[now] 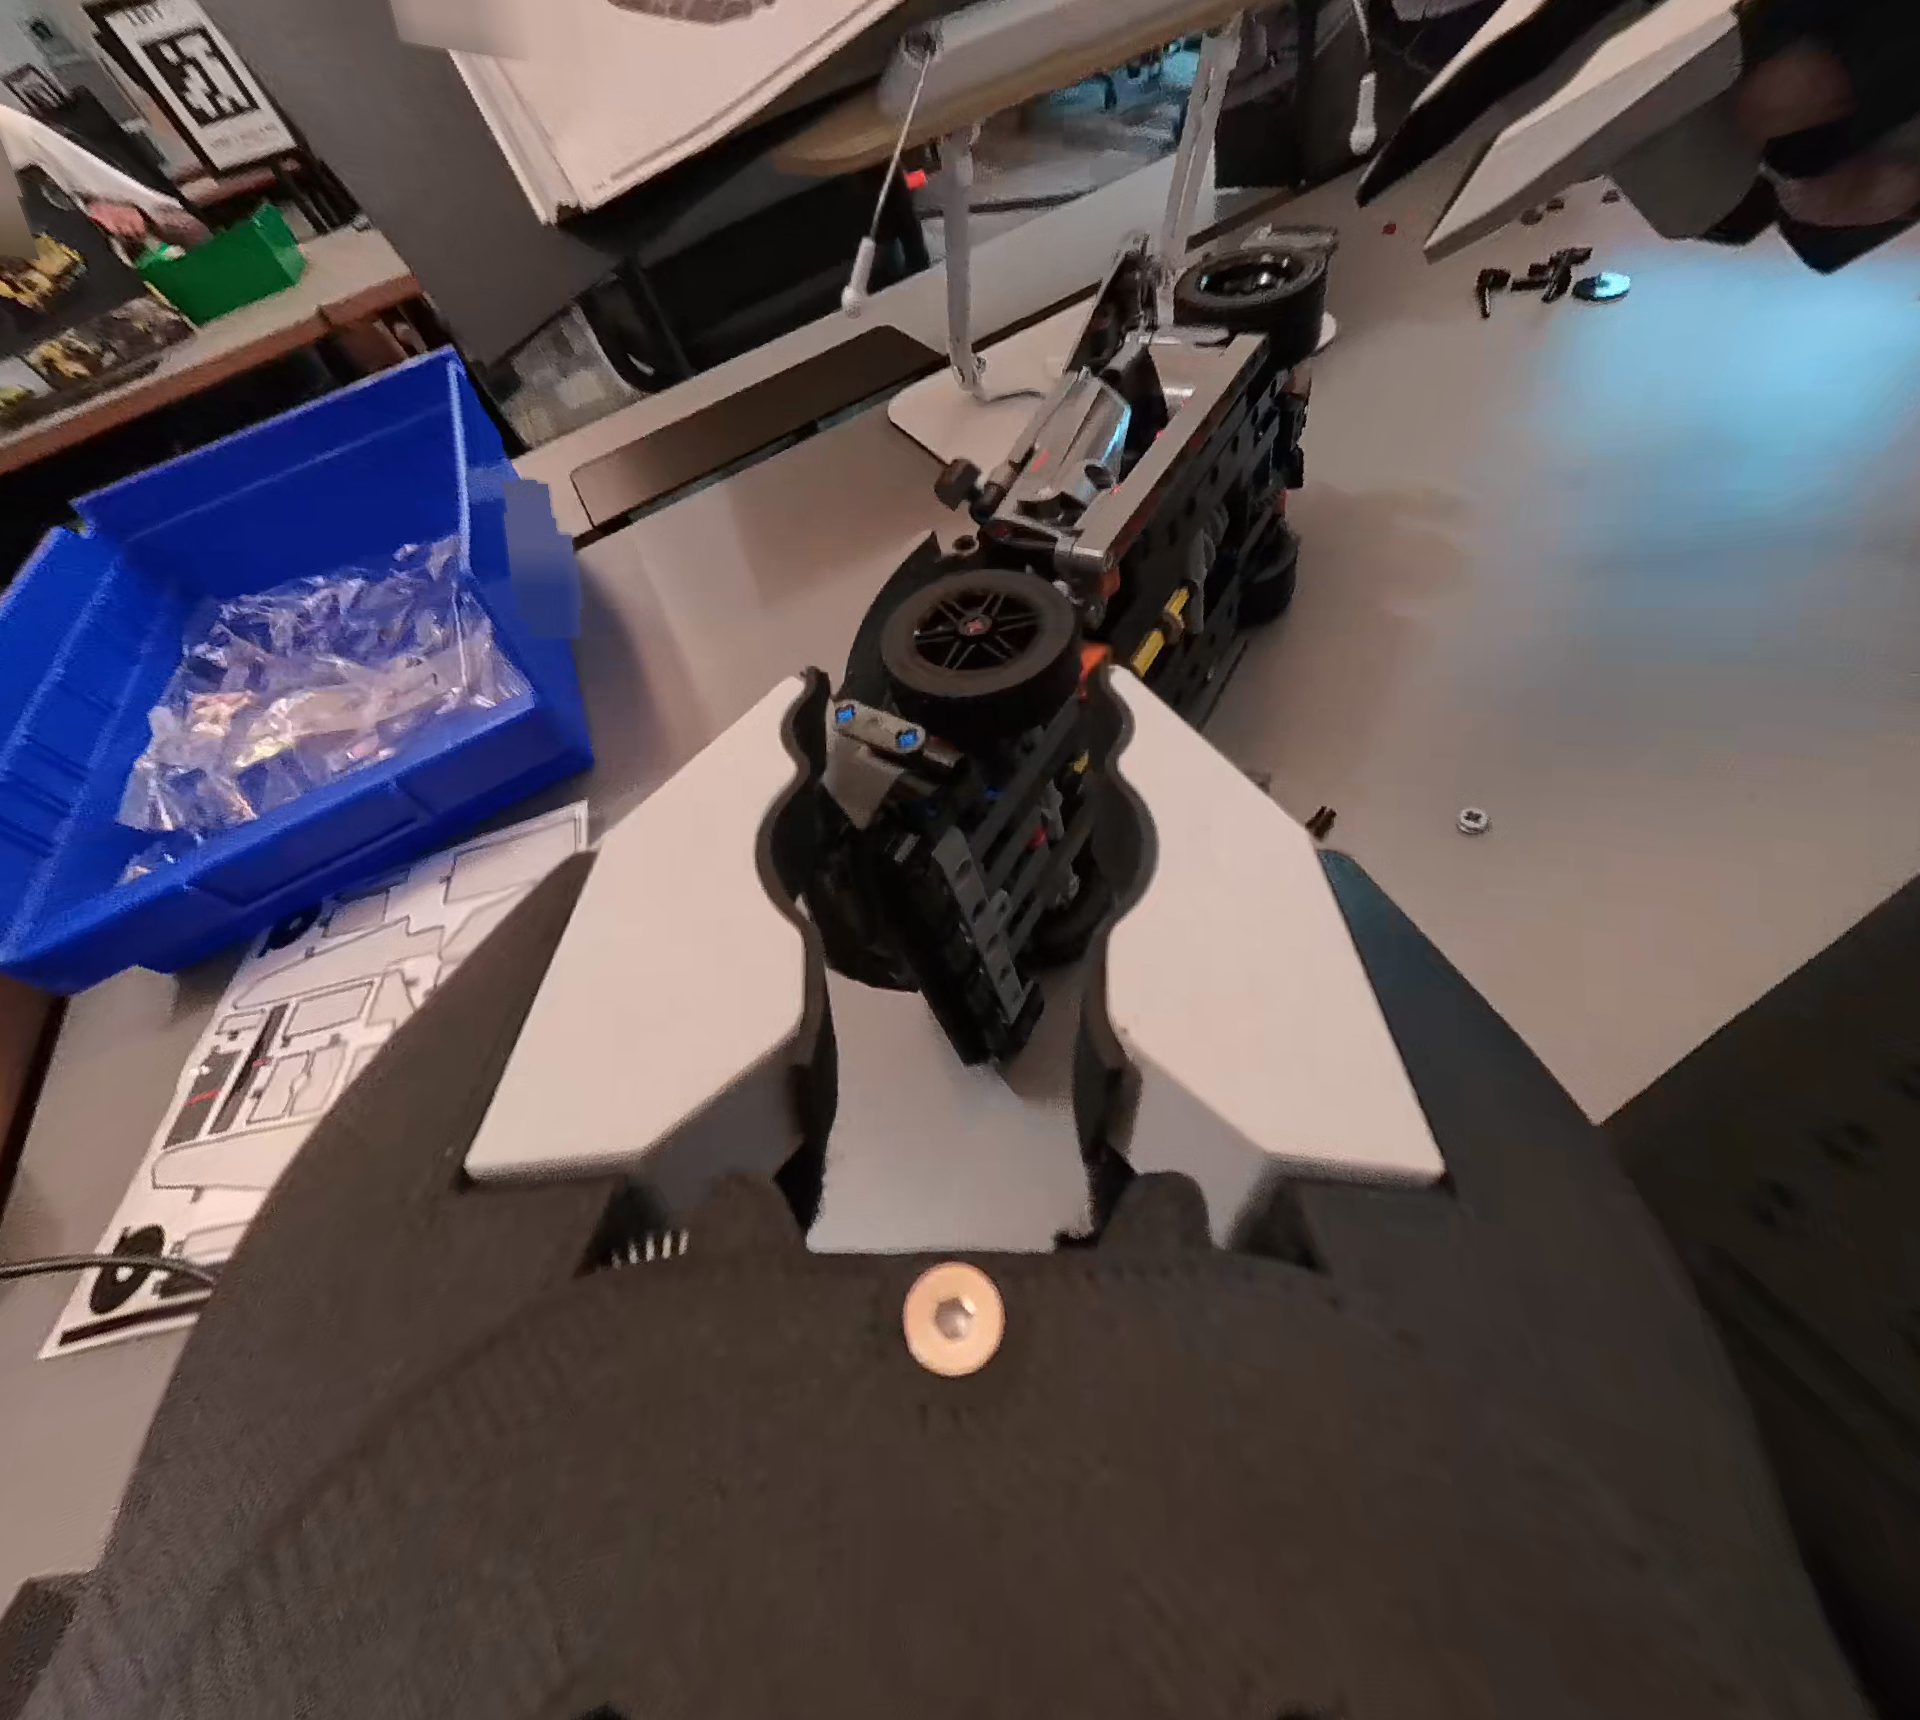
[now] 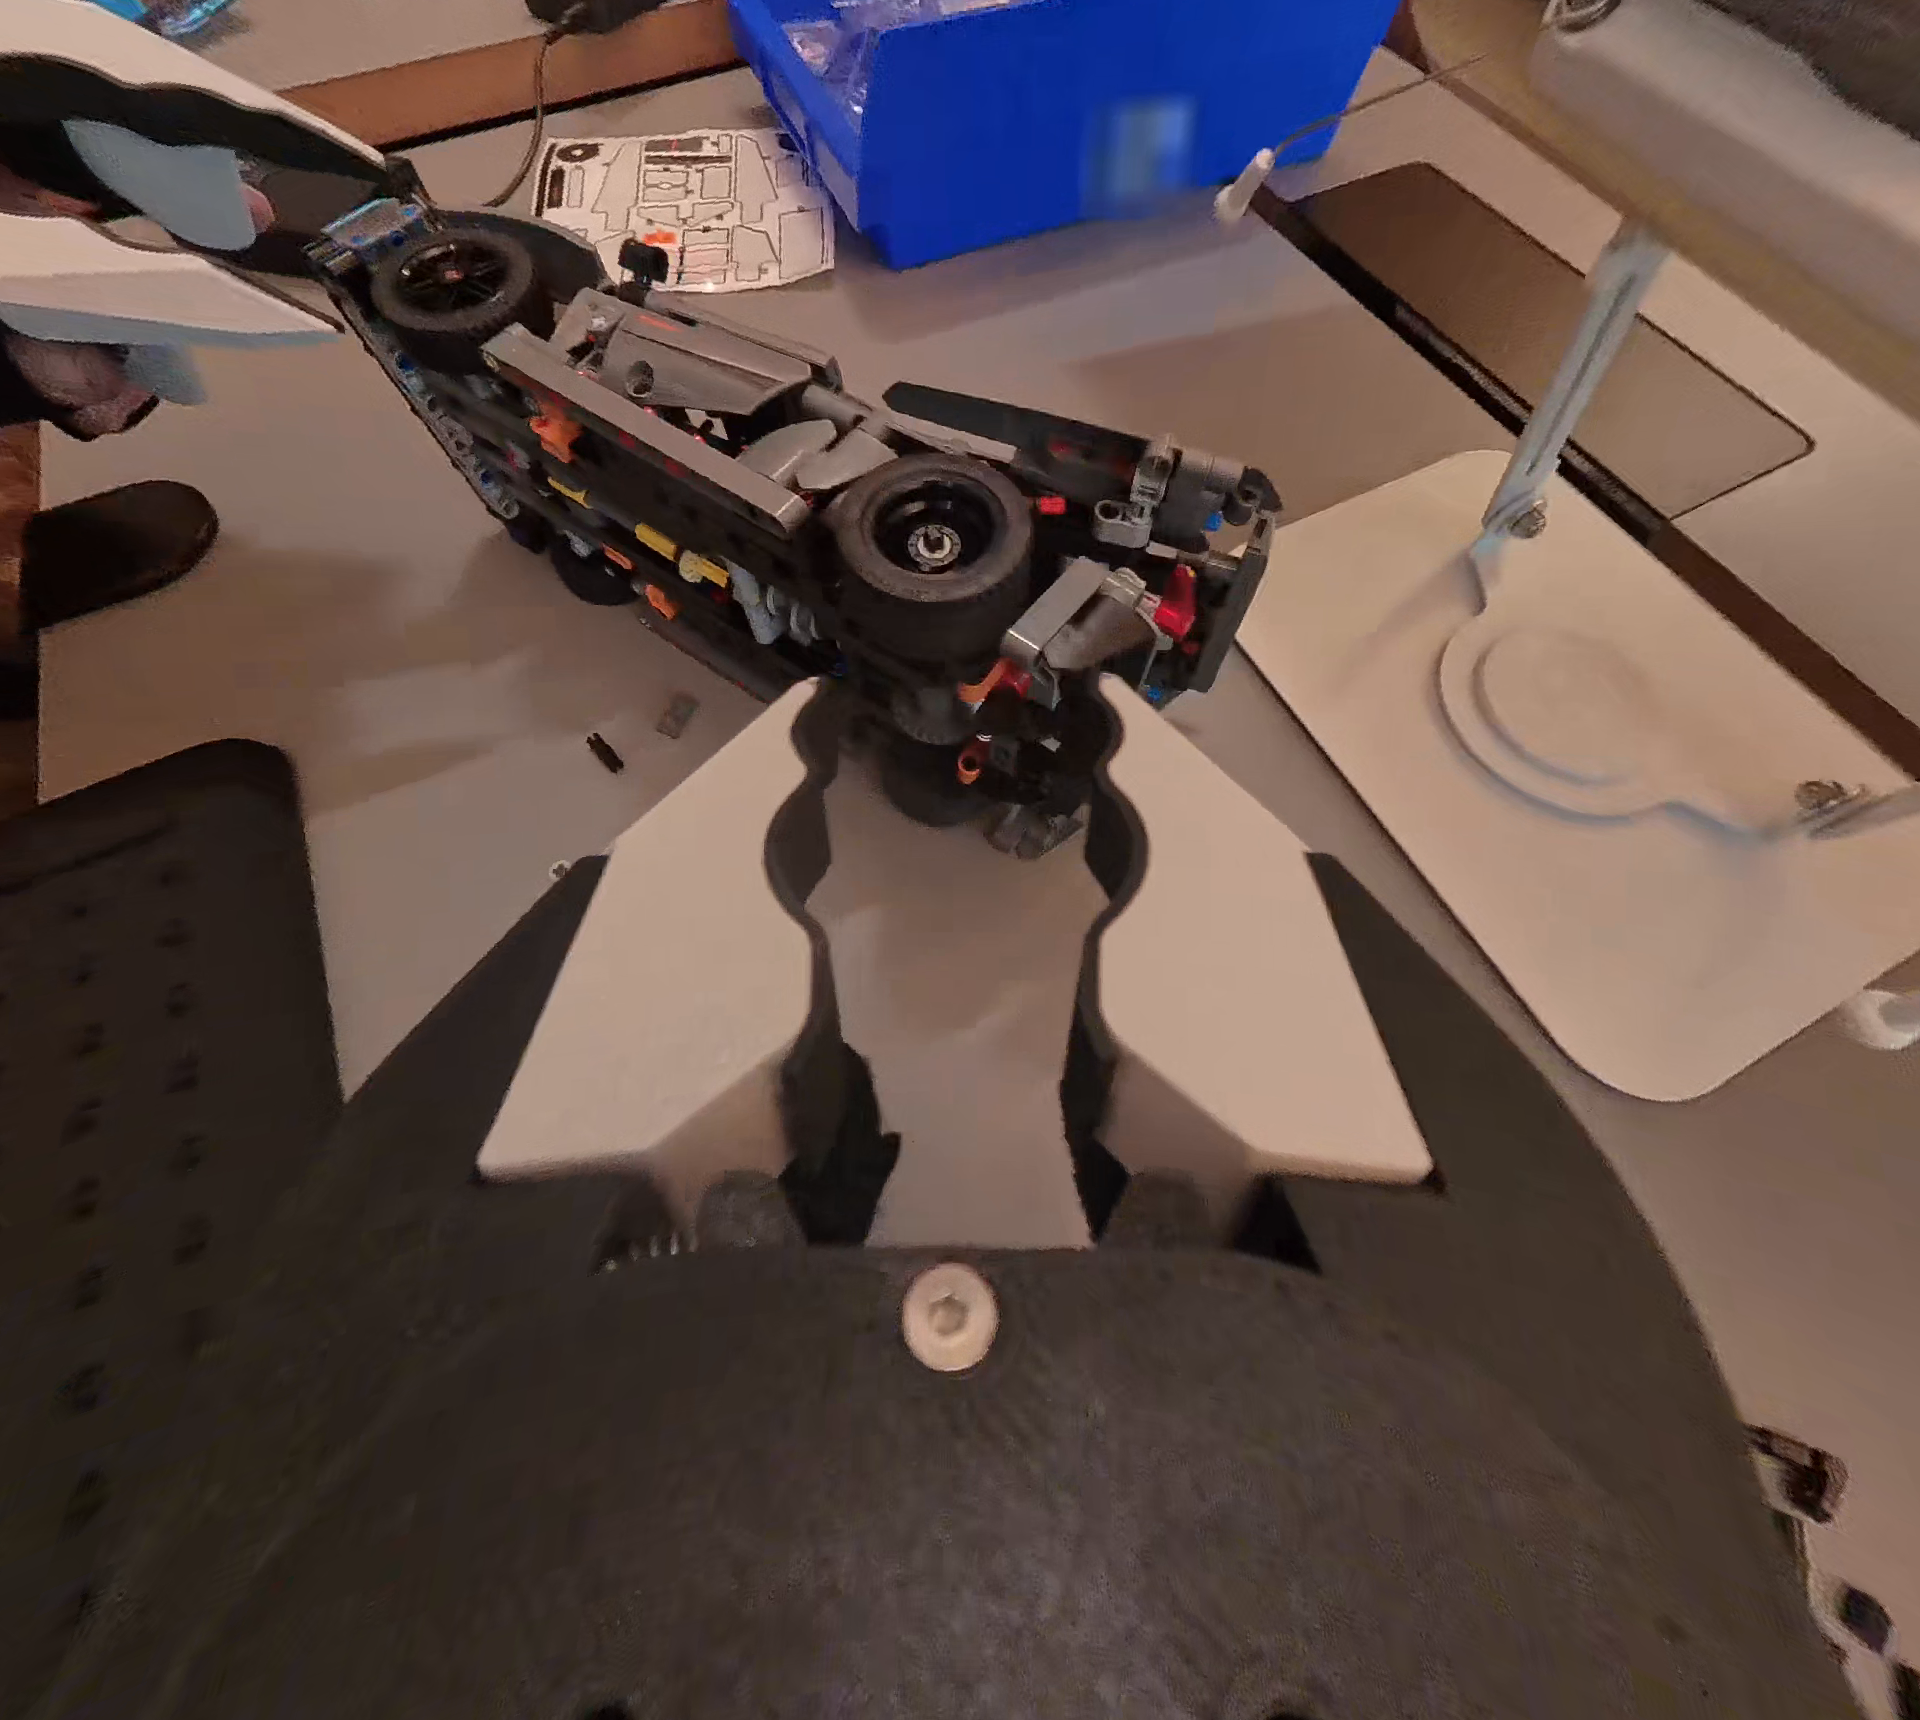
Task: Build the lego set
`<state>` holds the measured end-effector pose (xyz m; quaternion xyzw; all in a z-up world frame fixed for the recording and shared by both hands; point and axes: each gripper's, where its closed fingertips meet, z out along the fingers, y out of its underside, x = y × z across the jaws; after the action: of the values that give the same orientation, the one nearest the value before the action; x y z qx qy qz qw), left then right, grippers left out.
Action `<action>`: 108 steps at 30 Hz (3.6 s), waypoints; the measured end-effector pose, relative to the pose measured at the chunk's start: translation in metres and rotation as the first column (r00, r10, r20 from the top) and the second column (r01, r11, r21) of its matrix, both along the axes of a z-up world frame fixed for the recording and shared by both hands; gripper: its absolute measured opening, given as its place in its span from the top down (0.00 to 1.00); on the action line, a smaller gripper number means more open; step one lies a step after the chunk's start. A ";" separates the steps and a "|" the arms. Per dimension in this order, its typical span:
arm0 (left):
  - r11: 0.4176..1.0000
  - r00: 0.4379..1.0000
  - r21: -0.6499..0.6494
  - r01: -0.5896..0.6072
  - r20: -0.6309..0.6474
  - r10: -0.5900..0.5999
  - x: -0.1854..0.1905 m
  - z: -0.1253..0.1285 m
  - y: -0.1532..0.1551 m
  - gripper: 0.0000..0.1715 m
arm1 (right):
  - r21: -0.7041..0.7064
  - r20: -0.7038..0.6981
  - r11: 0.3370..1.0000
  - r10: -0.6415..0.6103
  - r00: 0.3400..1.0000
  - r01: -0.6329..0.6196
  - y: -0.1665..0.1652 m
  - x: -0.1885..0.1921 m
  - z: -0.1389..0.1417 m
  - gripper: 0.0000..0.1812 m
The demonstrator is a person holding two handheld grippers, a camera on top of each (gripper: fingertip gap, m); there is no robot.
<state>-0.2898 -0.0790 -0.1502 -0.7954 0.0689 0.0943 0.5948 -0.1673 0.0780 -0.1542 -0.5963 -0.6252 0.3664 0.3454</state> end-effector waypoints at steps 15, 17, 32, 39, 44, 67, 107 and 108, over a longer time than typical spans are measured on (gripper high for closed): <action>0.996 0.996 -0.084 -0.039 0.072 0.045 -0.017 -0.024 -0.003 0.70 | 0.189 0.139 0.971 0.123 0.983 -0.148 0.011 -0.028 -0.022 0.70; 0.995 0.997 -0.084 -0.055 0.049 0.059 -0.017 -0.027 -0.003 0.71 | 0.201 0.131 0.968 0.126 0.983 -0.151 0.011 -0.026 -0.022 0.72; 0.995 0.988 0.029 -0.093 -0.125 0.096 0.004 -0.022 -0.014 0.75 | 0.222 0.099 0.966 0.116 0.988 -0.135 -0.002 0.001 -0.021 0.74; 0.989 0.969 0.086 -0.118 -0.206 0.134 0.016 -0.023 -0.023 0.75 | 0.143 0.052 0.984 0.103 0.993 -0.110 -0.010 0.017 -0.021 0.73; 0.989 0.965 0.099 -0.112 -0.225 0.132 0.023 -0.024 -0.023 0.75 | 0.028 0.069 0.996 0.080 0.994 -0.082 -0.005 0.033 -0.028 0.71; 0.995 0.963 0.076 -0.059 -0.260 0.077 0.033 -0.028 -0.032 0.75 | -0.014 0.170 1.000 0.018 0.985 -0.016 -0.003 0.023 -0.060 0.65; 0.980 0.923 -0.159 -0.121 -0.382 0.052 0.026 -0.073 -0.028 0.72 | 0.064 0.236 0.998 -0.011 0.972 -0.004 -0.012 0.044 -0.086 0.68; 0.979 0.919 -0.159 -0.126 -0.390 0.055 0.026 -0.073 -0.028 0.72 | 0.066 0.239 0.998 -0.012 0.971 -0.004 -0.013 0.044 -0.087 0.68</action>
<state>-0.2640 -0.1068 -0.2229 -0.8146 0.1553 0.2689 0.4900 -0.1229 0.0652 -0.2410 -0.6254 -0.6729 0.2704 0.2880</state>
